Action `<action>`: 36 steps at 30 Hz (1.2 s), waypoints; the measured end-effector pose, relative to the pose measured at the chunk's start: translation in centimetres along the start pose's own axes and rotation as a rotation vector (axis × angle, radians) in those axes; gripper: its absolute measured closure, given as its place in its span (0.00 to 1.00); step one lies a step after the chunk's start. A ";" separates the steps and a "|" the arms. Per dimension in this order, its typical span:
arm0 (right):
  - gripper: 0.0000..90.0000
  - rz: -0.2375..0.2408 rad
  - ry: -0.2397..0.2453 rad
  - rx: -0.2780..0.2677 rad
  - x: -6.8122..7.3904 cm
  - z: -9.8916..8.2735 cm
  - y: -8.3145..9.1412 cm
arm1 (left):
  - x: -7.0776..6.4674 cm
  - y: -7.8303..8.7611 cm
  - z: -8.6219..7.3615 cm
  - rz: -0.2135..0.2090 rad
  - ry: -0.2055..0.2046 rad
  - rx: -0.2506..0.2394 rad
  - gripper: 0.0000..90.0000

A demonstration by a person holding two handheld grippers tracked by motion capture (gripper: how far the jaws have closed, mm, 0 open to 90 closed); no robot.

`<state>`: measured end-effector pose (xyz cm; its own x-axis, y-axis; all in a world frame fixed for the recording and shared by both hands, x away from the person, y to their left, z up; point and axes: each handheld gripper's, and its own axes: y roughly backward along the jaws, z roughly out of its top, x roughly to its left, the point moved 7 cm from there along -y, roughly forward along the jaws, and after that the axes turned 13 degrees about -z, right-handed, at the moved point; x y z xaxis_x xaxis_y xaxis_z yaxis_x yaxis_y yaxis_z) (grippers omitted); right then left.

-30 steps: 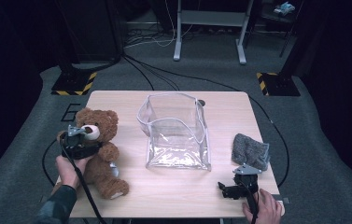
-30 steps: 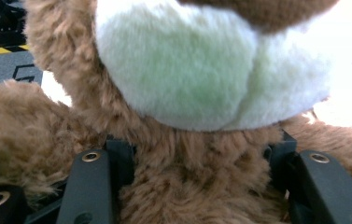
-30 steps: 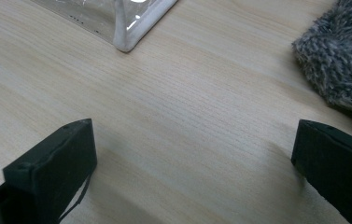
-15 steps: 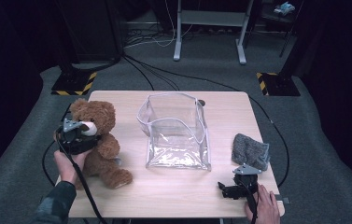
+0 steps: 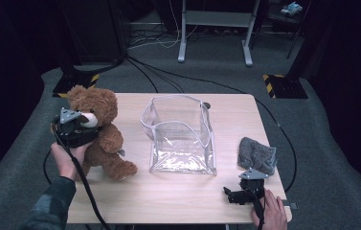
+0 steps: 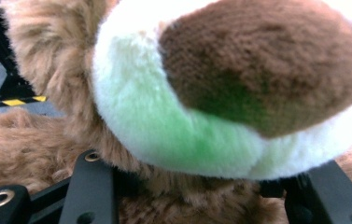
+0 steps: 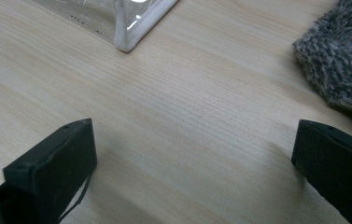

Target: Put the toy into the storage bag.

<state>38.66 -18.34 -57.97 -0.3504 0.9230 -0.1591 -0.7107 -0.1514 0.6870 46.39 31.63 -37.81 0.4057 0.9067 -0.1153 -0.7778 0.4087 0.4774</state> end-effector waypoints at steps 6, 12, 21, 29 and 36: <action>0.00 0.000 0.000 -0.002 0.0 0.0 0.0 | -0.5 0.6 2.4 0.005 -0.016 -0.033 0.52; 0.00 0.000 0.001 -0.003 0.0 0.0 0.0 | -1.1 1.0 4.9 0.004 -0.039 -0.062 0.52; 0.00 -0.003 0.000 -0.006 0.0 0.0 0.0 | -1.9 0.9 7.8 0.009 -0.076 -0.085 0.52; 0.00 -0.002 0.000 -0.006 0.0 0.0 0.0 | -1.7 -0.4 10.2 0.047 -0.094 -0.101 0.52; 0.00 -0.003 -0.001 -0.005 0.0 0.0 0.0 | -1.5 -1.5 11.8 0.090 -0.107 -0.108 0.52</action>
<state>38.68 -18.36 -57.97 -0.3477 0.9239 -0.1600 -0.7147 -0.1506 0.6831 52.64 28.46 -28.11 0.3766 0.9262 0.0194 -0.8579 0.3408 0.3846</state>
